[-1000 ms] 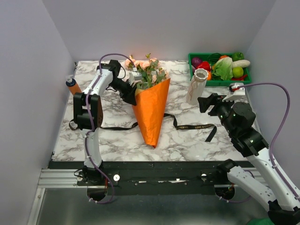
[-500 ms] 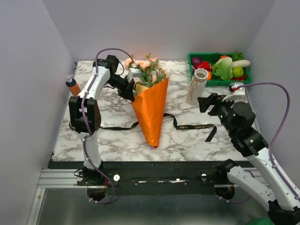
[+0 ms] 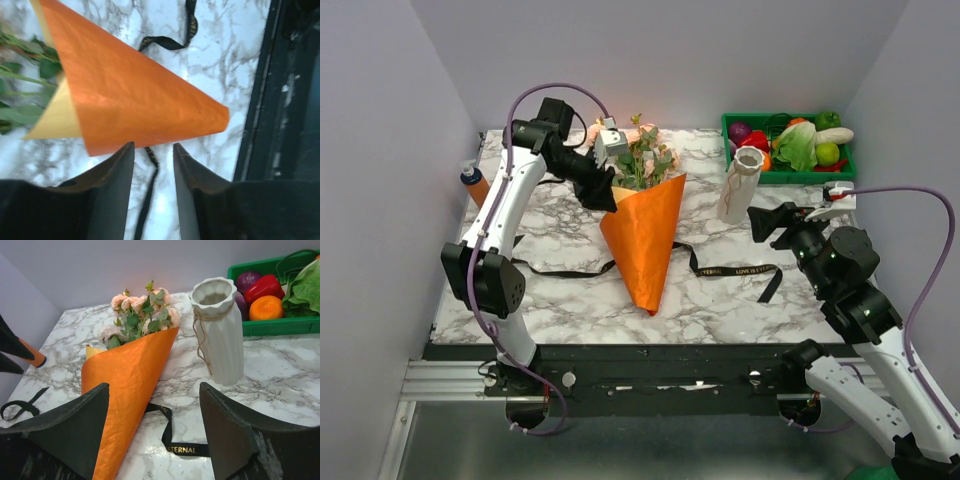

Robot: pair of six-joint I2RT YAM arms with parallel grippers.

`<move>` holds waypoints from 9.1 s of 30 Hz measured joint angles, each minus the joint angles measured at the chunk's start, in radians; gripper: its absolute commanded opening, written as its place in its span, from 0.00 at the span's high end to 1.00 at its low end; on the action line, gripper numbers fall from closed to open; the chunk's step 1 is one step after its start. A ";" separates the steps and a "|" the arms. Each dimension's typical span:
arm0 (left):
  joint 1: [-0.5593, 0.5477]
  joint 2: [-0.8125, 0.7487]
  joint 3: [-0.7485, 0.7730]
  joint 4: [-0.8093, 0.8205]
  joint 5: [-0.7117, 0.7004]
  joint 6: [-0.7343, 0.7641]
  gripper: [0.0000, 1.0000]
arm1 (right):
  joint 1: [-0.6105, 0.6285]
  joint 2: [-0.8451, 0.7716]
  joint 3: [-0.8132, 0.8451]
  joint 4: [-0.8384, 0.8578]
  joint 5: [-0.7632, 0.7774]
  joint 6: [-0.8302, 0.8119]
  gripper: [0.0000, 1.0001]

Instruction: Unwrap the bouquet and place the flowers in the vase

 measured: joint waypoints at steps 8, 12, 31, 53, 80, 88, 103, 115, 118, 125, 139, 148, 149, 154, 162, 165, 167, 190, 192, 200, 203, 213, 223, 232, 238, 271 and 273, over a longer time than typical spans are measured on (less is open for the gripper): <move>0.036 0.064 -0.177 -0.009 -0.004 0.112 0.16 | 0.000 -0.018 -0.003 0.000 -0.019 0.000 0.19; 0.069 0.167 -0.176 -0.006 0.007 0.196 0.14 | 0.000 -0.018 -0.008 0.002 -0.034 -0.002 0.18; 0.100 0.374 -0.053 -0.008 0.061 0.407 0.23 | 0.000 0.036 -0.051 0.084 -0.195 -0.035 0.20; 0.100 0.406 -0.120 -0.011 0.058 0.504 0.78 | 0.000 0.072 -0.043 0.099 -0.201 -0.039 0.23; -0.025 0.060 -0.010 -0.012 0.000 0.288 0.84 | 0.000 0.003 -0.041 0.099 -0.201 -0.016 0.24; -0.147 0.050 -0.034 -0.011 0.016 0.119 0.55 | 0.000 -0.059 -0.043 0.097 -0.198 -0.004 0.18; -0.397 0.249 0.115 0.115 -0.029 -0.249 0.01 | 0.000 -0.164 -0.062 0.025 -0.116 -0.012 0.12; -0.470 0.269 0.333 0.159 -0.032 -0.458 0.01 | 0.000 -0.183 -0.059 -0.028 -0.057 -0.041 0.12; -0.497 0.265 0.328 0.167 -0.006 -0.492 0.01 | 0.000 -0.190 -0.053 -0.044 -0.043 -0.046 0.12; -0.577 0.263 0.307 0.202 0.023 -0.539 0.01 | 0.000 -0.215 -0.028 -0.081 -0.010 -0.054 0.11; -0.672 0.236 0.309 0.449 -0.109 -0.745 0.01 | 0.000 -0.232 0.032 -0.142 0.047 -0.076 0.09; -0.731 0.186 0.269 0.552 -0.253 -0.788 0.01 | 0.000 -0.240 0.108 -0.172 0.074 -0.099 0.09; -0.720 0.168 0.245 0.562 -0.269 -0.788 0.01 | 0.000 -0.241 0.116 -0.174 0.074 -0.100 0.09; -0.511 0.039 -0.022 0.682 -0.306 -0.774 0.01 | 0.000 -0.241 0.148 -0.179 0.060 -0.106 0.10; -0.266 0.270 -0.134 0.715 -0.377 -0.724 0.01 | 0.000 -0.206 0.099 -0.172 -0.040 -0.097 0.10; -0.271 0.355 -0.113 0.686 -0.395 -0.711 0.01 | 0.000 -0.205 0.049 -0.172 -0.075 -0.087 0.10; -0.273 0.394 -0.089 0.677 -0.411 -0.701 0.01 | 0.000 -0.208 0.029 -0.171 -0.090 -0.079 0.10; -0.227 0.377 -0.211 0.630 -0.528 -0.616 0.55 | 0.000 -0.225 -0.012 -0.129 -0.127 -0.068 0.11; -0.227 0.360 -0.211 0.626 -0.526 -0.616 0.72 | 0.000 -0.227 -0.013 -0.126 -0.127 -0.068 0.11; -0.227 0.261 -0.229 0.623 -0.512 -0.613 0.93 | 0.000 -0.230 -0.013 -0.125 -0.127 -0.060 0.11; -0.227 0.246 -0.237 0.614 -0.497 -0.605 1.00 | 0.000 -0.232 -0.013 -0.124 -0.127 -0.060 0.11; -0.227 0.243 -0.237 0.538 -0.433 -0.567 0.52 | 0.000 -0.232 -0.013 -0.122 -0.136 -0.061 0.11; -0.189 0.309 -0.173 0.517 -0.434 -0.556 0.43 | 0.000 -0.235 -0.013 -0.121 -0.159 -0.061 0.12; -0.171 0.317 -0.207 0.488 -0.423 -0.526 0.45 | 0.000 -0.236 -0.013 -0.119 -0.171 -0.060 0.12; -0.172 0.317 -0.219 0.441 -0.404 -0.496 0.59 | 0.000 -0.237 -0.013 -0.117 -0.172 -0.052 0.13; -0.175 -0.248 -0.441 0.089 0.107 0.089 0.91 | 0.000 -0.066 0.021 -0.090 -0.188 -0.043 0.18; -0.175 -0.286 -0.502 0.060 0.117 0.175 0.90 | 0.000 -0.050 0.031 -0.088 -0.188 -0.043 0.18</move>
